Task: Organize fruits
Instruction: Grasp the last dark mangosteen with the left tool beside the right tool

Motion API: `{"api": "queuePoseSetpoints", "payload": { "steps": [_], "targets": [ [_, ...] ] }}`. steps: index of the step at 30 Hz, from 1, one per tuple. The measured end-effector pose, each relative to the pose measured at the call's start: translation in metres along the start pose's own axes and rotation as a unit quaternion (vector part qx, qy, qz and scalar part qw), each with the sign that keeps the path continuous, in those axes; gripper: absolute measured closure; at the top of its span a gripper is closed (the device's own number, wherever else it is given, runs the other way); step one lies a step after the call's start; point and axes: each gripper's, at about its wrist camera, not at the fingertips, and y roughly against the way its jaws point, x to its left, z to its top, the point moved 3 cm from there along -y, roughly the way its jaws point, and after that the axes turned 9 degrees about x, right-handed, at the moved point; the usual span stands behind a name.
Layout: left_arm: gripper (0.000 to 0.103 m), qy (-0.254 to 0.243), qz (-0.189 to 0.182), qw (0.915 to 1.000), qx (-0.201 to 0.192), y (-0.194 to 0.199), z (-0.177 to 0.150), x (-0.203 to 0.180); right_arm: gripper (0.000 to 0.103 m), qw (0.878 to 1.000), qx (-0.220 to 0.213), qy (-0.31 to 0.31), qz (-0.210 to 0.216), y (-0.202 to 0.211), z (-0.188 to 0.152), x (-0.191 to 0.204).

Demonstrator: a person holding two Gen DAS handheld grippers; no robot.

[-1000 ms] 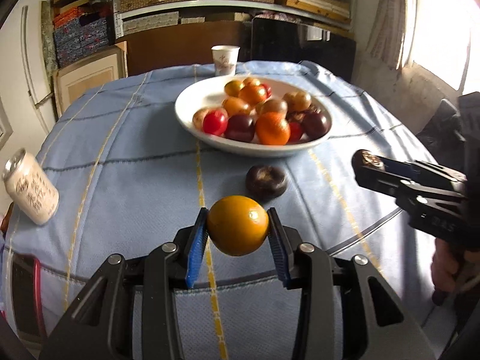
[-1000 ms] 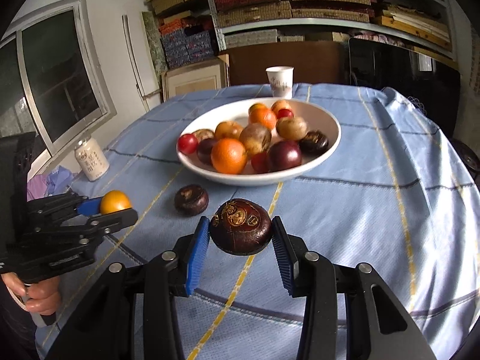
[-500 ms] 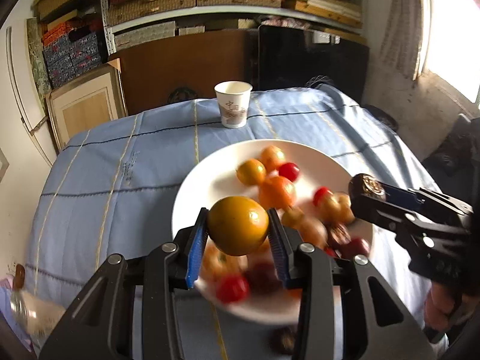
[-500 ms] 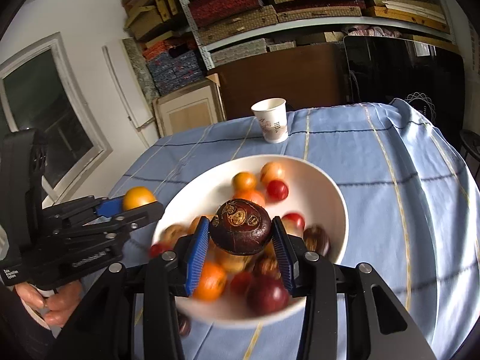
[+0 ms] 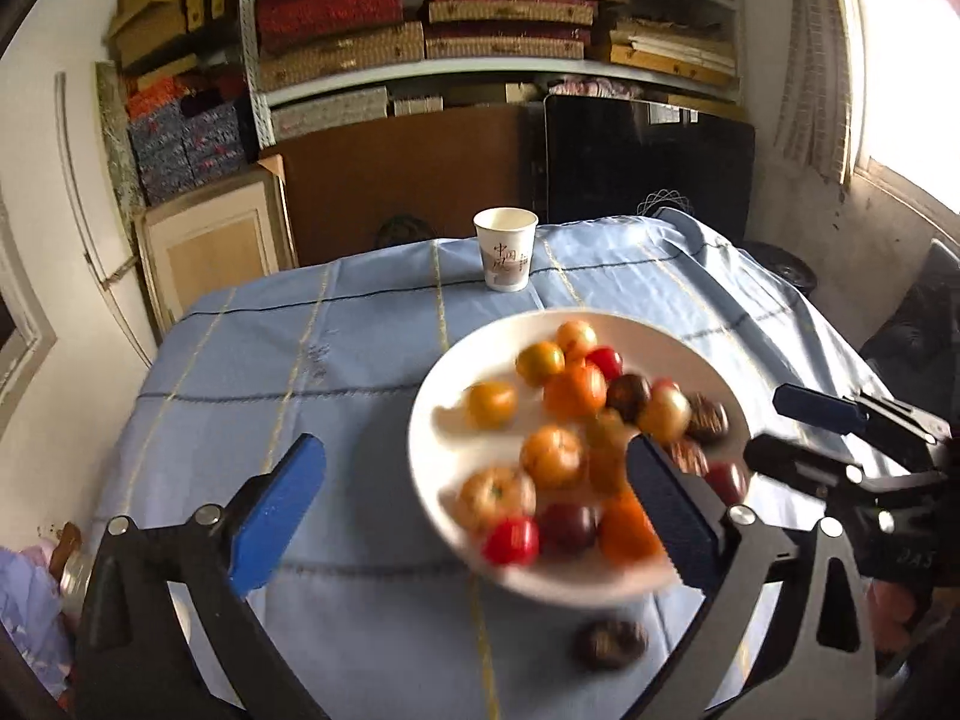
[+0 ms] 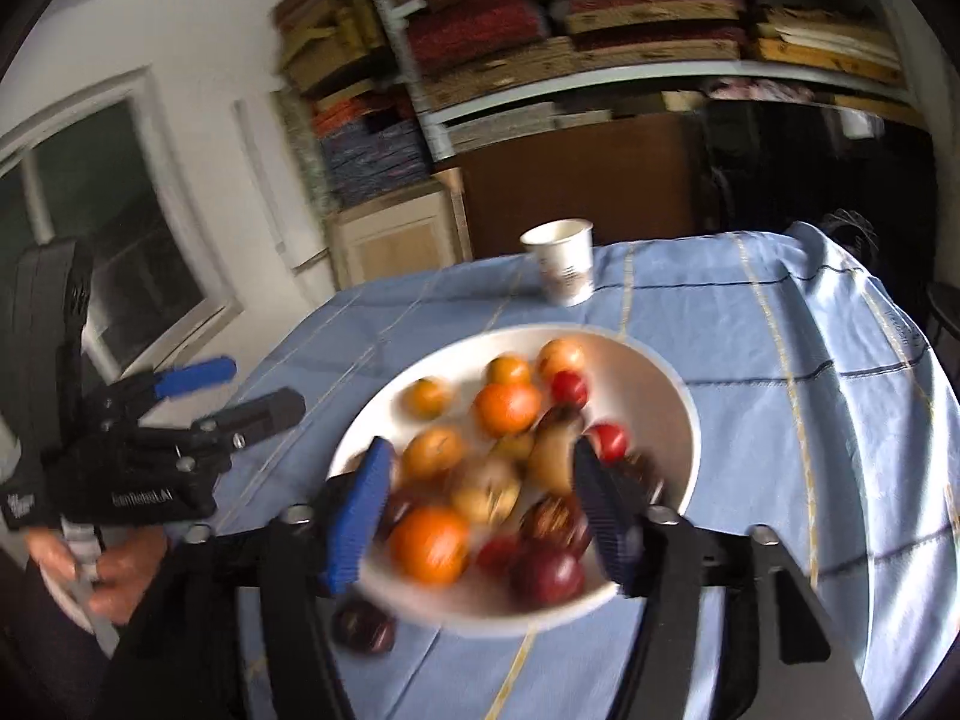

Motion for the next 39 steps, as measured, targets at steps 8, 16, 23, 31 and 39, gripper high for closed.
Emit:
{"api": "queuePoseSetpoints", "payload": {
  "steps": [8, 16, 23, 31, 39],
  "targets": [
    [0.005, 0.024, -0.070, 0.9955, 0.059, 0.001, -0.090, 0.000, 0.032, 0.991, 0.086, 0.096, 0.044, -0.010, -0.067, 0.046],
    [0.005, 0.058, -0.133, 0.9862, 0.080, -0.003, -0.103, 0.002, 0.032, 0.984, 0.124, 0.128, 0.023, -0.037, -0.081, 0.063],
    [0.018, 0.032, -0.132, 0.9878, 0.077, -0.004, -0.100, -0.012, 0.033, 0.980, 0.126, 0.151, 0.021, -0.050, -0.079, 0.077],
    [0.031, 0.026, -0.137, 0.9854, 0.098, -0.029, -0.091, -0.015, 0.036, 0.979, 0.127, 0.156, 0.033, -0.062, -0.073, 0.081],
    [0.056, -0.001, -0.147, 0.9821, 0.118, -0.054, -0.084, -0.021, 0.042, 0.981, 0.131, 0.138, 0.034, -0.066, -0.071, 0.075]
  ]
}}
